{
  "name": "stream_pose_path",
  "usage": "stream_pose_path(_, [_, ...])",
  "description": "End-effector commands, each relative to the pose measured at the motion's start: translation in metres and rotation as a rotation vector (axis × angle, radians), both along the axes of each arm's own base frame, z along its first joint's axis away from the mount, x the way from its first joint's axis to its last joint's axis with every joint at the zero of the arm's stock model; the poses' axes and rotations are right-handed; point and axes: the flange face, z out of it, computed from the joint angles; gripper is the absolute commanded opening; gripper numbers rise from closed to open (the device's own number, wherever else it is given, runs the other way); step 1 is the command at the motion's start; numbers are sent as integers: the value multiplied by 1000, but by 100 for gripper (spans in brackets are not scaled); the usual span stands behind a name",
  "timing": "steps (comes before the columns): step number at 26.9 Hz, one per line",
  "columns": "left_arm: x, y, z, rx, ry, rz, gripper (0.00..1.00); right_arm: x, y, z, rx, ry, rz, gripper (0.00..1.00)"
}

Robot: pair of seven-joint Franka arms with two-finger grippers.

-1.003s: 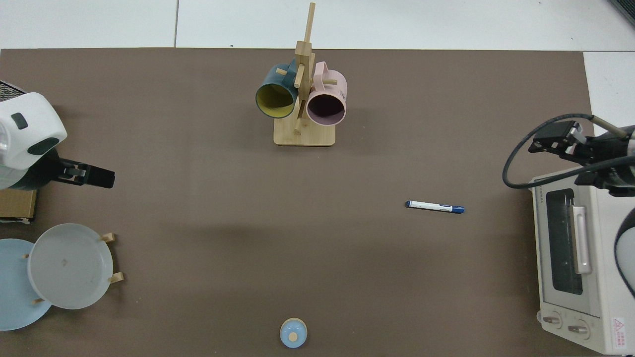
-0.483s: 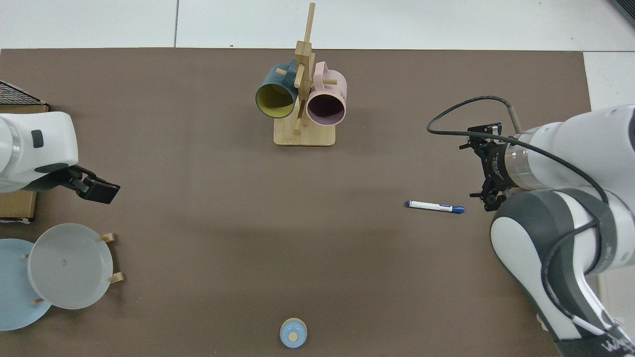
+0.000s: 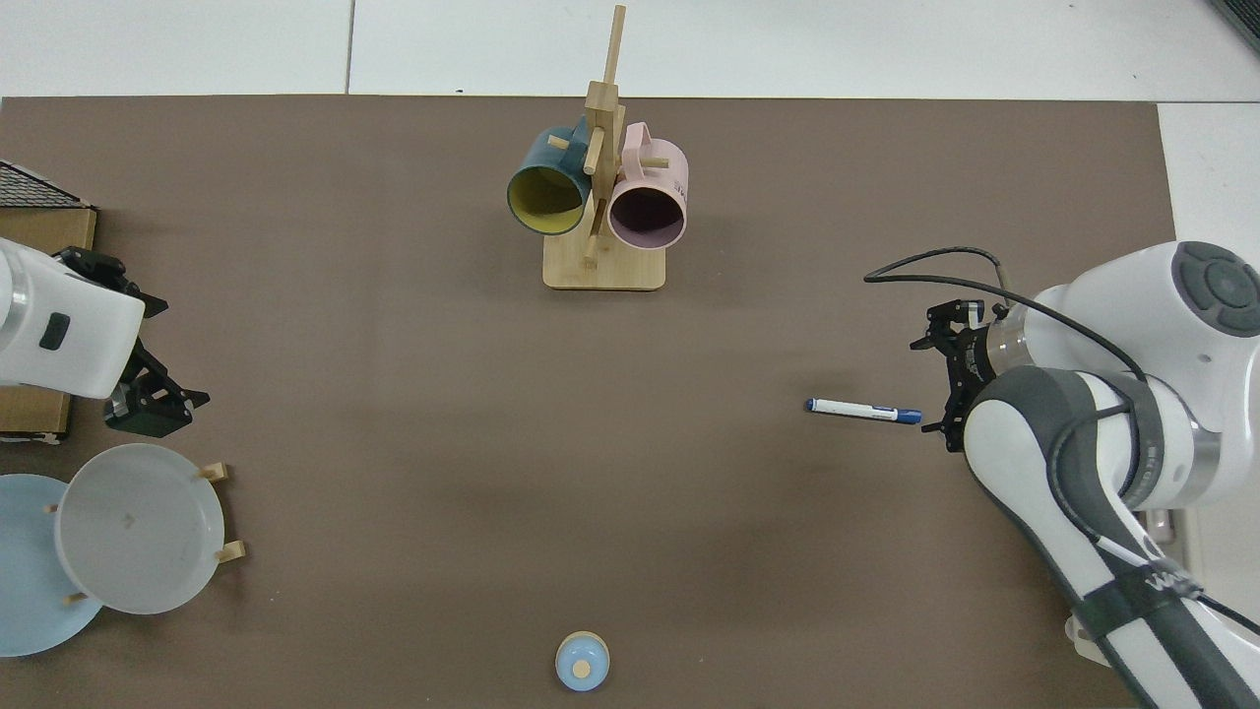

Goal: Put markers into pen holder
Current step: 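Reach the right gripper down to the blue-capped white marker, then close the right gripper around the marker's capped end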

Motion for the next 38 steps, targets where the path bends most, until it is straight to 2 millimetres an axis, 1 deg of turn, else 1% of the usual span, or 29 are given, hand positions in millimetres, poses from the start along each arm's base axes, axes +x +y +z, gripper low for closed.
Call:
stream_pose_path(1, [-6,2,1,1,-25,-190,100,-3,-6,-32,10,-6,-60,100])
stream_pose_path(5, [-4,7,0,4,-32,-301,100,-5,-10,-54,5,5,-72,100])
stream_pose_path(10, [-4,-1,-2,5,-31,-407,100,-2,-11,-82,0,-13,-70,100])
stream_pose_path(11, [-4,-1,-2,5,-30,-422,100,-4,-10,-89,-2,-2,-66,100])
stream_pose_path(14, [-5,-5,-4,4,-26,-448,100,-10,-8,-100,-4,3,-53,100])
stream_pose_path(17, [-7,-9,-5,3,-18,-462,100,-15,-9,-106,1,12,-57,100])
stream_pose_path(19, [-8,-10,-5,3,-18,-487,100,-19,-5,-111,13,23,-51,100])
stream_pose_path(21, [-10,-10,-9,2,-12,-493,100,-20,-4,-112,19,24,-37,100])
stream_pose_path(25, [-11,-10,-11,0,-6,-495,100,-18,-12,-113,22,3,-26,100])
stream_pose_path(29, [-12,-10,-12,-1,-2,-493,100,-17,-19,-118,24,2,-28,98])
stream_pose_path(33, [-17,-10,-13,-4,1,-485,100,-17,-18,-119,24,1,-24,88])
stream_pose_path(38, [-18,-9,-14,-5,7,-473,100,-17,-13,-126,23,3,-3,79])
